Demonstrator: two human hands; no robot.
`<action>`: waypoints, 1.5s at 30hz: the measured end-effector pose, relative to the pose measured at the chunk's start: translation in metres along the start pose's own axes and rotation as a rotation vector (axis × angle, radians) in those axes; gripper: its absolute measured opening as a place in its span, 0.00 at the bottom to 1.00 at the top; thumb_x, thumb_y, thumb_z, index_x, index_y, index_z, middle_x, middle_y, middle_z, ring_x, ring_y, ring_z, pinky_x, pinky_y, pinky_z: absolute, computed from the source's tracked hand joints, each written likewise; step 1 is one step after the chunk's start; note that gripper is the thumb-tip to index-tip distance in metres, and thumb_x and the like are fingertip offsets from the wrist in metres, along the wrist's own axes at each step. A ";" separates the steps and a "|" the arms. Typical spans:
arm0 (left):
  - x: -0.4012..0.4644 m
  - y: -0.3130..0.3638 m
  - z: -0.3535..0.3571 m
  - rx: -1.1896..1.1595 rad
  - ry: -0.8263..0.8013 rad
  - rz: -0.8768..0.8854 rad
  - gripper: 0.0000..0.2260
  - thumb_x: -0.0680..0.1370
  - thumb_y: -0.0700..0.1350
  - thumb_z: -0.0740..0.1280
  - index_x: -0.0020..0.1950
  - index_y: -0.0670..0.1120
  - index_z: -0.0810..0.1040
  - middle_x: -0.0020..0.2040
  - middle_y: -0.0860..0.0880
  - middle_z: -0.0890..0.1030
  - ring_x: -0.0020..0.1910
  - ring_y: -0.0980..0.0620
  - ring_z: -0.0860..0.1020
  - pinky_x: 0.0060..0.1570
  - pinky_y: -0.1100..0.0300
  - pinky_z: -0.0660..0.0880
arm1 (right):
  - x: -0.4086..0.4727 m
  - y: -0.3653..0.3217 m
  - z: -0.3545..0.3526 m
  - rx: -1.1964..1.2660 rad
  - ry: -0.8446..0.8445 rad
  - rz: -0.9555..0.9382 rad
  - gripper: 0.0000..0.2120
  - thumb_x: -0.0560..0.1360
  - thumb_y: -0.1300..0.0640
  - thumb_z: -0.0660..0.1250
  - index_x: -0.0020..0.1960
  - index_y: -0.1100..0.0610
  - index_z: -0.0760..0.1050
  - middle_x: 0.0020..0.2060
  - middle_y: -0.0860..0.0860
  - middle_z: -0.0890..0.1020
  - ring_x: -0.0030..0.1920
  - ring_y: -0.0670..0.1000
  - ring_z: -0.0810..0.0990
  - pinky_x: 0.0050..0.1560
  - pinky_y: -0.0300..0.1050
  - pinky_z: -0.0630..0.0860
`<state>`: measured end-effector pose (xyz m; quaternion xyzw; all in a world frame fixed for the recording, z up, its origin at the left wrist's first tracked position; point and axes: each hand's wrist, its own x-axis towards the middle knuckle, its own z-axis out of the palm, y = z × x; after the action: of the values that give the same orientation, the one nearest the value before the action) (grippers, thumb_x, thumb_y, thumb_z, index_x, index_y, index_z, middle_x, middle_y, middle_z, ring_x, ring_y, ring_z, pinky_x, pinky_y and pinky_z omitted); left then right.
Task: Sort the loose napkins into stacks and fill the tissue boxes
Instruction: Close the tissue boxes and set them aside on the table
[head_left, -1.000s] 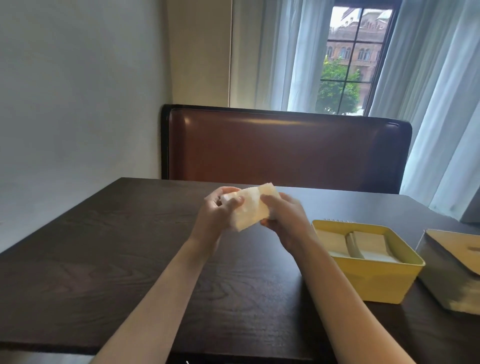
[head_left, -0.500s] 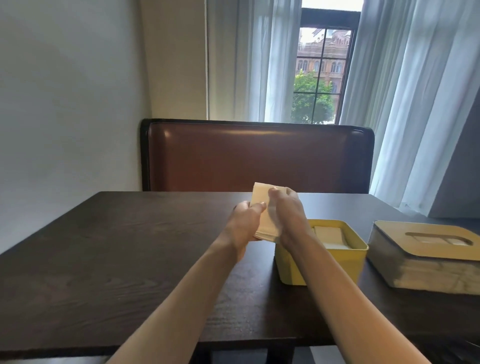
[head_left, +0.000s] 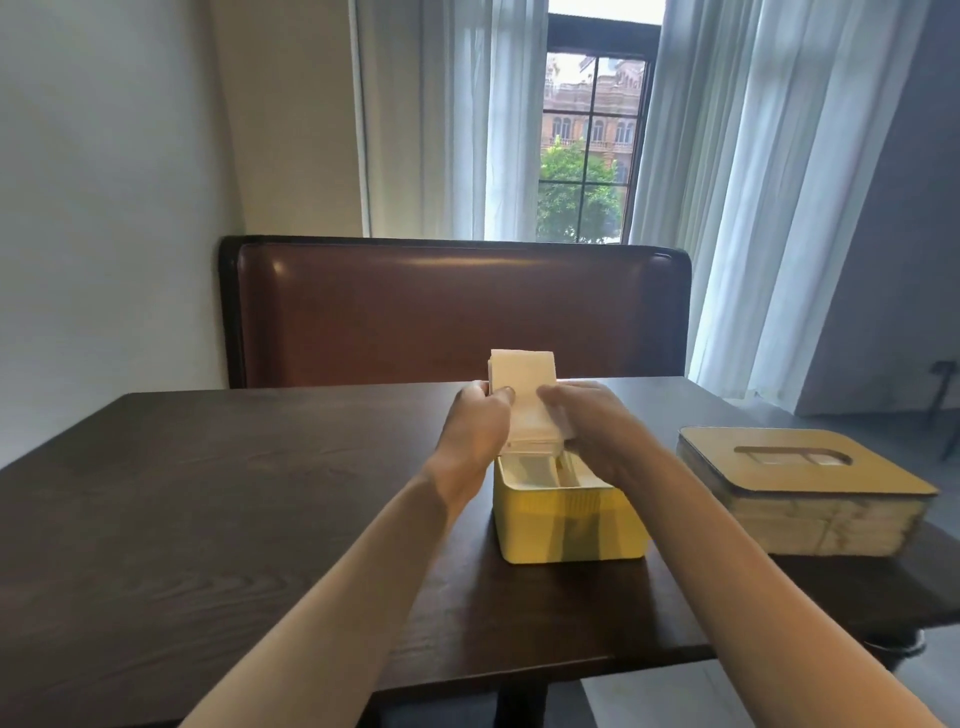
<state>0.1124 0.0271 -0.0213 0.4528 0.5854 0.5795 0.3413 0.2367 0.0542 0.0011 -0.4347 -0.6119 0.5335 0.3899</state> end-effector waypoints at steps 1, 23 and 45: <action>0.001 0.002 0.002 0.025 -0.024 0.010 0.12 0.85 0.46 0.58 0.65 0.44 0.74 0.55 0.46 0.81 0.51 0.50 0.80 0.38 0.63 0.75 | 0.003 -0.001 -0.007 0.002 -0.006 0.029 0.02 0.81 0.57 0.64 0.51 0.55 0.73 0.48 0.53 0.80 0.48 0.52 0.81 0.49 0.46 0.81; 0.008 -0.004 -0.004 0.169 -0.030 0.112 0.14 0.85 0.52 0.56 0.57 0.45 0.77 0.49 0.46 0.83 0.49 0.48 0.83 0.46 0.57 0.73 | 0.042 0.031 -0.023 -0.859 -0.074 0.152 0.13 0.77 0.48 0.69 0.43 0.57 0.76 0.35 0.50 0.77 0.32 0.46 0.77 0.30 0.35 0.70; 0.012 -0.009 -0.007 0.186 -0.032 0.082 0.28 0.85 0.61 0.44 0.60 0.45 0.76 0.56 0.44 0.81 0.51 0.46 0.81 0.41 0.63 0.67 | 0.039 0.030 -0.024 -0.539 -0.001 0.132 0.07 0.75 0.58 0.73 0.49 0.62 0.81 0.38 0.53 0.80 0.32 0.47 0.79 0.27 0.34 0.75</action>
<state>0.1000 0.0367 -0.0282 0.5153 0.6121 0.5289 0.2830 0.2502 0.1001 -0.0251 -0.5613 -0.7022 0.3761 0.2244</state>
